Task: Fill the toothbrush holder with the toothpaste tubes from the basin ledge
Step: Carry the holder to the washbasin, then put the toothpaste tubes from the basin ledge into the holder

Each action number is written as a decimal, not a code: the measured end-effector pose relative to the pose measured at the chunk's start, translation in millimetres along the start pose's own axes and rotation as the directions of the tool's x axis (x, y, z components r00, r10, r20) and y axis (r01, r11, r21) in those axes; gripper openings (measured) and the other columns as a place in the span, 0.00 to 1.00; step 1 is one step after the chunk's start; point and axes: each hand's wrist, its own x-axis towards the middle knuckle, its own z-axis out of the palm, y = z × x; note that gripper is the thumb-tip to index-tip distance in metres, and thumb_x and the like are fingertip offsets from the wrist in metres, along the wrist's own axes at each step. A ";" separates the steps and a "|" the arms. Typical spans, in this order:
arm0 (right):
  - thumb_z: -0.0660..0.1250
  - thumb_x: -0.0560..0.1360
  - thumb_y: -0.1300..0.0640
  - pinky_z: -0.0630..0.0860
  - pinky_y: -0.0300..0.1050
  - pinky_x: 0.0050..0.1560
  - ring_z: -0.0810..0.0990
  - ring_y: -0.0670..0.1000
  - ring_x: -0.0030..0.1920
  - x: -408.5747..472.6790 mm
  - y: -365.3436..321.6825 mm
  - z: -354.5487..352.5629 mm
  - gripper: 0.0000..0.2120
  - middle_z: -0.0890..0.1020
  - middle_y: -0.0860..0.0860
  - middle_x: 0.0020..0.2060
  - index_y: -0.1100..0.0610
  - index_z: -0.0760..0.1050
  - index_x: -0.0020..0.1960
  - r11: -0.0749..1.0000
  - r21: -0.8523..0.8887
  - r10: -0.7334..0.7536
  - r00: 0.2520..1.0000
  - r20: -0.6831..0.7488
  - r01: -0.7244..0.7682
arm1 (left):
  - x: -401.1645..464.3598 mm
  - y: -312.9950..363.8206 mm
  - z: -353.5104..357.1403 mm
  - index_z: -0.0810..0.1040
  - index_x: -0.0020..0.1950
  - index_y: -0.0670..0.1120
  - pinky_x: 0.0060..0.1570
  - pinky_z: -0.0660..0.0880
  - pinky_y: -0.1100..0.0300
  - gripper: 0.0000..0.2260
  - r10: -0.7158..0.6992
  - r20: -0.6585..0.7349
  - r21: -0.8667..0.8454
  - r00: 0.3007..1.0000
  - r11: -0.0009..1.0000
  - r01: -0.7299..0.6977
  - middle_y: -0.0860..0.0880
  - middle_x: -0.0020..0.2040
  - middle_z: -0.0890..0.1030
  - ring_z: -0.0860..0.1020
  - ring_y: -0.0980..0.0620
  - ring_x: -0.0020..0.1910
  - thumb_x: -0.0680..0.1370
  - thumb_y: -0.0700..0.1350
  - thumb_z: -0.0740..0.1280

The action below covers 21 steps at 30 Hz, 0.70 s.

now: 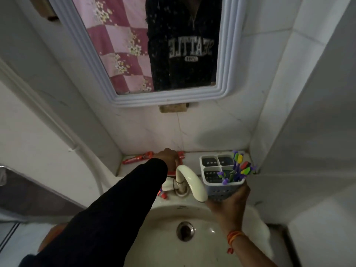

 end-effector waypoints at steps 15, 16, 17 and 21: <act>0.88 0.50 0.60 0.73 0.23 0.57 0.76 0.53 0.65 -16.0 22.7 -1.5 0.60 0.75 0.56 0.66 0.62 0.58 0.74 0.996 0.072 0.048 0.988 0.145 -0.059 | 12.1 -0.7 -1.7 0.80 0.61 0.46 0.52 0.79 0.51 0.20 0.077 -0.046 0.145 0.996 0.987 -0.069 0.44 0.58 0.80 0.81 0.42 0.54 0.73 0.55 0.74; 0.88 0.51 0.60 0.74 0.23 0.56 0.77 0.53 0.64 -15.6 22.1 -2.0 0.60 0.76 0.55 0.65 0.61 0.58 0.74 0.995 0.073 0.052 0.988 0.147 -0.063 | 9.5 -1.0 -10.6 0.78 0.62 0.46 0.53 0.78 0.52 0.22 0.089 -0.077 0.124 0.993 0.989 -0.079 0.44 0.58 0.79 0.80 0.42 0.55 0.72 0.56 0.74; 0.88 0.51 0.60 0.75 0.24 0.55 0.78 0.52 0.63 -15.2 19.4 -2.0 0.60 0.77 0.53 0.64 0.59 0.58 0.74 0.995 0.077 0.054 0.987 0.149 -0.066 | 5.1 0.3 -20.8 0.77 0.63 0.47 0.53 0.77 0.52 0.24 0.106 -0.117 0.093 0.988 0.991 -0.095 0.45 0.58 0.78 0.79 0.43 0.55 0.72 0.57 0.75; 0.89 0.52 0.60 0.77 0.24 0.50 0.81 0.52 0.58 -16.5 12.0 -2.4 0.58 0.79 0.45 0.58 0.53 0.58 0.72 0.990 0.101 0.078 0.984 0.161 -0.096 | -21.9 19.1 -60.2 0.78 0.61 0.50 0.54 0.74 0.55 0.22 0.203 -0.319 -0.078 0.926 0.968 -0.239 0.50 0.56 0.78 0.77 0.48 0.54 0.70 0.54 0.77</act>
